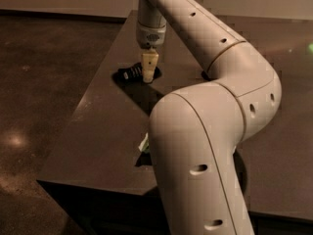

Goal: Move rxbar chocolate near green jalapeno chip bag

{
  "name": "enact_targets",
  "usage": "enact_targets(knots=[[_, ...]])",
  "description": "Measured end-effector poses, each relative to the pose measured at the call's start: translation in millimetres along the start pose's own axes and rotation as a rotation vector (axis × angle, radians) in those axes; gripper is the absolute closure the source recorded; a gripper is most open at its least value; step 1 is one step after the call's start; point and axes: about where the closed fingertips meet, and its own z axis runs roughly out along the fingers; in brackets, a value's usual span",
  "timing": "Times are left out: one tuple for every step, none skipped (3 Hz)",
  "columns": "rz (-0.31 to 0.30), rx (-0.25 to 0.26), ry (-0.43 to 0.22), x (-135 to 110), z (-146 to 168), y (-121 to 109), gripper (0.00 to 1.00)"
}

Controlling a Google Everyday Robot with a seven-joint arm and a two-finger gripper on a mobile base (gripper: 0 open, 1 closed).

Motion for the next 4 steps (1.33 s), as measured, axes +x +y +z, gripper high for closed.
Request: enact_targets(knots=[[-0.006,-0.004,-0.018,0,-4,2,0.61],[-0.002,0.002,-0.050,6,-19,13,0.83],[0.022,0.006,-0.074,21,-35,29,1.00],[0.053,-0.013,-0.085,46,-50,64,1.00]])
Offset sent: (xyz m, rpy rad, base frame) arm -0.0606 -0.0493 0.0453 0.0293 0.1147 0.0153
